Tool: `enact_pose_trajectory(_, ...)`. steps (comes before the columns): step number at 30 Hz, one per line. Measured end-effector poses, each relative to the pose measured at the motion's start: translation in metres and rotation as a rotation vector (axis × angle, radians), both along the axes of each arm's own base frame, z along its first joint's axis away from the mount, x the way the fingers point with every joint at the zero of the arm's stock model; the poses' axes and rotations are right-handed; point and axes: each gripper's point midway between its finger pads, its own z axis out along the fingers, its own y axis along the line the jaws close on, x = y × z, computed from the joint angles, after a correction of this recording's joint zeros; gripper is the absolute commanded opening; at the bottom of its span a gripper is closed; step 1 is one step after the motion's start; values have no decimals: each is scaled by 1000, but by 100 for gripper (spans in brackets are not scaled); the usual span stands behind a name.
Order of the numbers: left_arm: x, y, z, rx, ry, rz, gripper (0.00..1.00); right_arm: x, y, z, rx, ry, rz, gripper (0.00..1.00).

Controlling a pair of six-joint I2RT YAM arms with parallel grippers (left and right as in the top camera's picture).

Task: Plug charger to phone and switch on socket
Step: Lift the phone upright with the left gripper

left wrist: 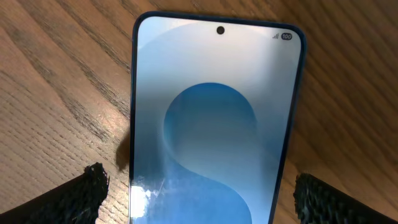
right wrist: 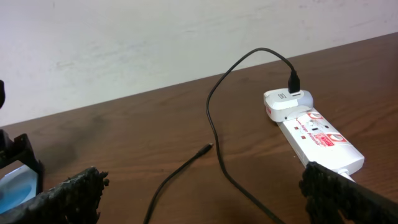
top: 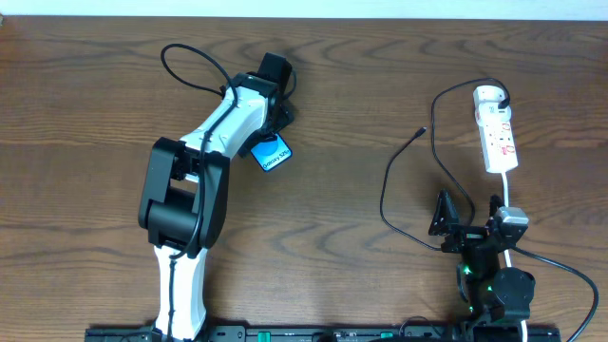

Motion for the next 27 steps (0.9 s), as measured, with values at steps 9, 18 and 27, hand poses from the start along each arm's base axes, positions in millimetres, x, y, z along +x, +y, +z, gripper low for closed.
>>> enact_pose_trajectory(9,-3,-2,-12,-6,28,-2,100,0,0,0,0,0,0,99)
enact_pose_trajectory(18,-5,-4,-13,-25,42,-5,84,0,0,0,0,0,0,99)
enact_pose_trajectory(27,-8,-5,-13,-30,56,-6,78,0,0,0,0,0,0,99)
